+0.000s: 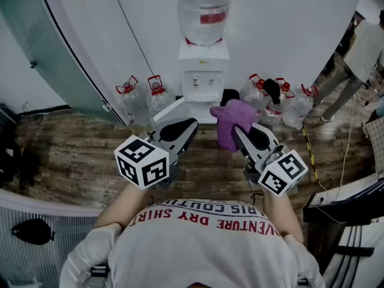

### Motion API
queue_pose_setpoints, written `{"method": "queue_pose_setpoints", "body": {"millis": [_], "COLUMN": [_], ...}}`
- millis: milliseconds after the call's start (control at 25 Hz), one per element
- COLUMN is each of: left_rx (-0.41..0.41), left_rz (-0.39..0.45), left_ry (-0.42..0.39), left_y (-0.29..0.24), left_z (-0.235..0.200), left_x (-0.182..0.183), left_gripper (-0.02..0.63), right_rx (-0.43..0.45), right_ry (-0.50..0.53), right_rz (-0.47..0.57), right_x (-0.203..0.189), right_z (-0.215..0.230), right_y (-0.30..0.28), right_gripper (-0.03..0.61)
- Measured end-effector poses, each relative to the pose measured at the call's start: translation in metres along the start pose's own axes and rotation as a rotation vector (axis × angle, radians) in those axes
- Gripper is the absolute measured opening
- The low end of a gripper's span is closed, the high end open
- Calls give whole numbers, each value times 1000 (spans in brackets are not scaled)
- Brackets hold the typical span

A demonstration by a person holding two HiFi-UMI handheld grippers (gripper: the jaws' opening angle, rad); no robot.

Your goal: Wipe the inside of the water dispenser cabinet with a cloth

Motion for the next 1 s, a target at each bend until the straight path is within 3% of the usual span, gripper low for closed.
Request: {"method": "queue_pose_setpoints", "body": {"millis": [360, 640, 1000], "left_rx": [28, 58, 93], "left_rz": [-12, -38, -95], "left_ry": [26, 71, 171], "left_y": [-1, -17, -72], "left_z": [-6, -35, -134], "left_x": [-15, -29, -21], "left_gripper": [31, 31, 31], "right_rx": [-19, -14, -26], "right_ry": [-30, -82, -156], "right_rz": [-8, -43, -144], "right_x": [-12, -38, -75], "right_z": [8, 29, 94], "right_y": [2, -16, -90], "right_gripper": [57, 57, 57]}}
Point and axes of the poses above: the fingertips, and each gripper's own axes: y backward along the fingers, z to its right, x out of its top, the point moved 4 cm from there along y, backward along the fingers, and after that the axes turned 7 degrees about y, right-handed, at the moved point
